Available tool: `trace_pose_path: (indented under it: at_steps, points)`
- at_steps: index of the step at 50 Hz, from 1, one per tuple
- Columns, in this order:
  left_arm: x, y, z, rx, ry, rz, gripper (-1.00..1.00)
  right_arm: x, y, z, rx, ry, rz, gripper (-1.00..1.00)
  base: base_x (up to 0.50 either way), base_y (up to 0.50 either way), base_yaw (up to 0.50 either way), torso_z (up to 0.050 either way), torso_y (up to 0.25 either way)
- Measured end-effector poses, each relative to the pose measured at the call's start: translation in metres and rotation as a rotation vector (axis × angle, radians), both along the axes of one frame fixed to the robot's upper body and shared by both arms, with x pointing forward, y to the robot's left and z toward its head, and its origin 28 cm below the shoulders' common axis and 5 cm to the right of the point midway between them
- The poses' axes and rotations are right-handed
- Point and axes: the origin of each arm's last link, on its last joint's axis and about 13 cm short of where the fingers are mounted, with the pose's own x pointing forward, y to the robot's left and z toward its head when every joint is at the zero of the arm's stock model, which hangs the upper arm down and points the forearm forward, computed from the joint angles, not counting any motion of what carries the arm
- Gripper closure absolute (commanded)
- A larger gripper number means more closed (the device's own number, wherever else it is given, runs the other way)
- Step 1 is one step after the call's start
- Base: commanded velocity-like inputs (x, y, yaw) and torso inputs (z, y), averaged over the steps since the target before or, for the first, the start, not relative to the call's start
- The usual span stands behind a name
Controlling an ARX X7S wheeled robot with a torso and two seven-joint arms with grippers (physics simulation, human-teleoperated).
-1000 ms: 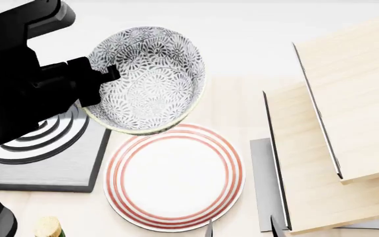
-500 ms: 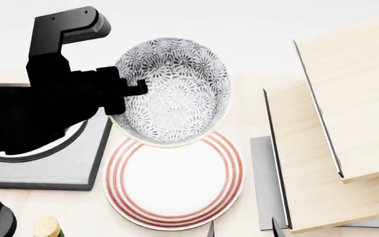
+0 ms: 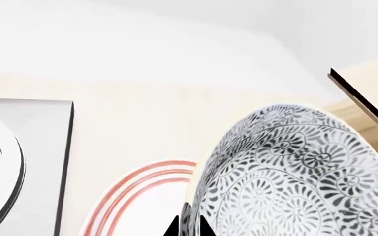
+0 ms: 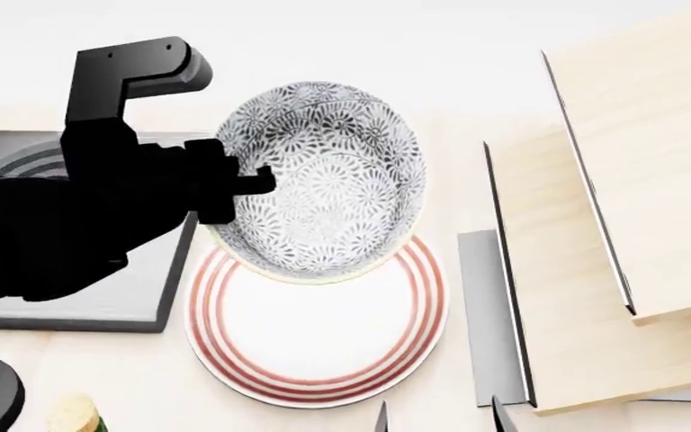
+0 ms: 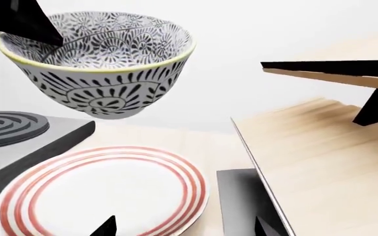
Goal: Pick up the akita bowl and put it on the plate.
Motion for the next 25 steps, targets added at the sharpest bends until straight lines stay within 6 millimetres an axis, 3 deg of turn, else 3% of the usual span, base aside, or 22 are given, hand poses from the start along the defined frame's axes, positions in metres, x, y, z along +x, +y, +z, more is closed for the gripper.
trace_pose_path:
  at_steps: [6,21,25]
  points:
    - [0.002,0.001,-0.006,0.013,0.000,0.011,1.00,0.001,0.000,-0.001,-0.002,0.002,0.000,-1.00,0.00,0.00,0.00,0.004,-0.181]
    - [0.005,0.004,-0.016,0.006,0.012,0.028,1.00,0.002,0.002,-0.003,-0.005,0.007,0.003,-1.00,0.00,0.00,0.00,0.001,-0.009]
    - [0.006,0.003,-0.018,0.015,0.008,0.032,1.00,0.002,0.002,-0.003,-0.005,0.007,0.004,-1.00,0.00,0.00,0.00,0.008,-0.183]
